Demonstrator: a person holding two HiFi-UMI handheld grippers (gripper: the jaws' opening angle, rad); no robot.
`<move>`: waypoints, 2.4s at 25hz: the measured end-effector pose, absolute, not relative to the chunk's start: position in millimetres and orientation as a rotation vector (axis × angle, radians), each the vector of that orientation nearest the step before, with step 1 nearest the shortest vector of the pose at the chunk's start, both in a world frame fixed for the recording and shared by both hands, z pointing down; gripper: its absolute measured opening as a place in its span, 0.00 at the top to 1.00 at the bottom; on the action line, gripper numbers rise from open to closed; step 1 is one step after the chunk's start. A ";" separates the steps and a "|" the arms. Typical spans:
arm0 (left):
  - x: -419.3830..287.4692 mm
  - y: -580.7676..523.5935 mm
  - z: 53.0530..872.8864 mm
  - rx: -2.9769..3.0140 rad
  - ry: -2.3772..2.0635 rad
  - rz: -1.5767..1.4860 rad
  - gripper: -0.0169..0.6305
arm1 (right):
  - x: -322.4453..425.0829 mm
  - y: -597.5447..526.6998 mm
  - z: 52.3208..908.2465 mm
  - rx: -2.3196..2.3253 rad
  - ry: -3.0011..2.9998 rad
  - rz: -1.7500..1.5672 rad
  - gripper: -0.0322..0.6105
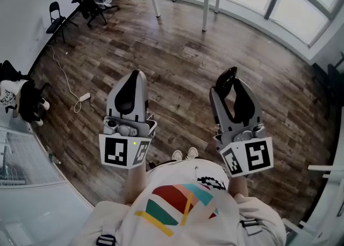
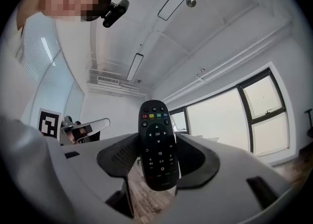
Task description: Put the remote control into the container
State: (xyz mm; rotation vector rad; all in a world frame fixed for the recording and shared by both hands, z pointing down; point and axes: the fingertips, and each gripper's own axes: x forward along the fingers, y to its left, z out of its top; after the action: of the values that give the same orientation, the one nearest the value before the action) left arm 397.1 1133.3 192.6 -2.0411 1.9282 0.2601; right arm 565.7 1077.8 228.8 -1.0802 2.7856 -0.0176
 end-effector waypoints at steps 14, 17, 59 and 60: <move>391.7 1134.5 213.2 -1.976 2.003 0.259 0.96 | 568.1 1064.8 248.8 -1.025 2.802 0.031 0.58; 382.1 1129.7 213.3 -1.952 2.016 0.301 0.96 | 567.1 1062.3 252.4 -1.013 2.817 0.027 0.59; 135.1 592.5 244.8 -2.139 2.046 0.240 0.96 | 321.1 567.7 270.6 -1.113 2.884 -0.285 0.58; 135.3 581.1 247.0 -2.141 2.048 0.230 0.96 | 319.5 554.3 272.6 -1.109 2.881 -0.292 0.58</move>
State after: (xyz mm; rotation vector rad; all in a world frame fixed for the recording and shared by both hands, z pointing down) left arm 135.3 581.1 247.0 -2.1413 2.0477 0.2298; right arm 319.5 554.3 272.6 -1.1094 2.8814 -0.2915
